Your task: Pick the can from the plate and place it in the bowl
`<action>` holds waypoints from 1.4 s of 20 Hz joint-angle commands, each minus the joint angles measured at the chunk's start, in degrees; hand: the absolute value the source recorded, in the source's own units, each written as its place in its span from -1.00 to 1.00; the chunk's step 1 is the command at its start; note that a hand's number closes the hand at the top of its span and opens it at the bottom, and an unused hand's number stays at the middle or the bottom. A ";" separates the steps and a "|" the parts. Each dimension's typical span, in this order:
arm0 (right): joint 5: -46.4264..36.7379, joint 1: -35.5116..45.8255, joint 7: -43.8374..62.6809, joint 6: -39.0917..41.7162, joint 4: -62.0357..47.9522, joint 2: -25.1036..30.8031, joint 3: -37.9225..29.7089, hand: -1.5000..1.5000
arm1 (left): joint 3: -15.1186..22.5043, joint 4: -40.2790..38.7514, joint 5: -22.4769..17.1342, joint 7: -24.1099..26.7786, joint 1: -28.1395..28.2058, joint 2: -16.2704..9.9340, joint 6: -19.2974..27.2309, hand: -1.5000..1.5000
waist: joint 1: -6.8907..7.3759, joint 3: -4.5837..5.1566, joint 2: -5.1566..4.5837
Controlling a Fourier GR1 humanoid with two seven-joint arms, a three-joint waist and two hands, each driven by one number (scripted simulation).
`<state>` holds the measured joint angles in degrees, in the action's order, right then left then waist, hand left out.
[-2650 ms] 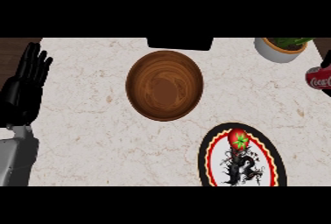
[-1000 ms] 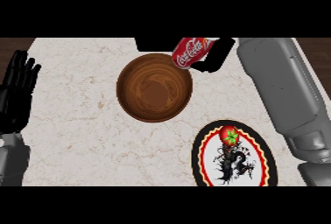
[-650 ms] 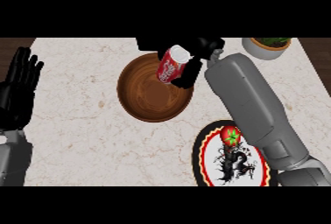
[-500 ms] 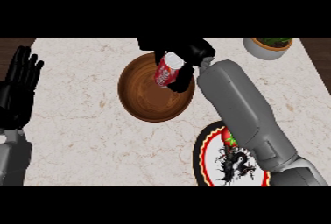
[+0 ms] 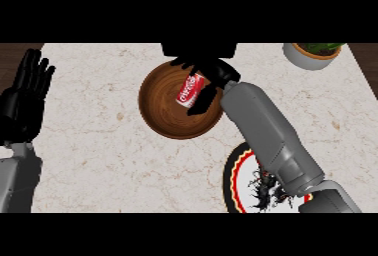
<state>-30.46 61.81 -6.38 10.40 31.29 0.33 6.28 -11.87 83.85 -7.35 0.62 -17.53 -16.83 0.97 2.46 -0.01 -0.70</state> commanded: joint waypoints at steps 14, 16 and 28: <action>16.48 4.01 -11.60 -9.04 -10.57 11.78 -20.87 -1.00 | 1.17 0.60 1.40 1.23 0.96 1.59 0.74 0.00 | 0.02 -0.05 -0.63; 17.31 5.07 -11.87 -7.37 -12.27 13.56 -21.98 -1.00 | 0.90 -2.15 1.94 -0.31 -3.09 1.03 1.74 0.00 | -0.61 -0.05 -0.57; 19.41 -0.96 -25.36 7.39 -19.93 29.39 -26.18 -1.00 | -0.48 0.21 -1.27 0.56 -1.70 -0.24 -1.93 0.00 | 2.18 -0.25 -1.80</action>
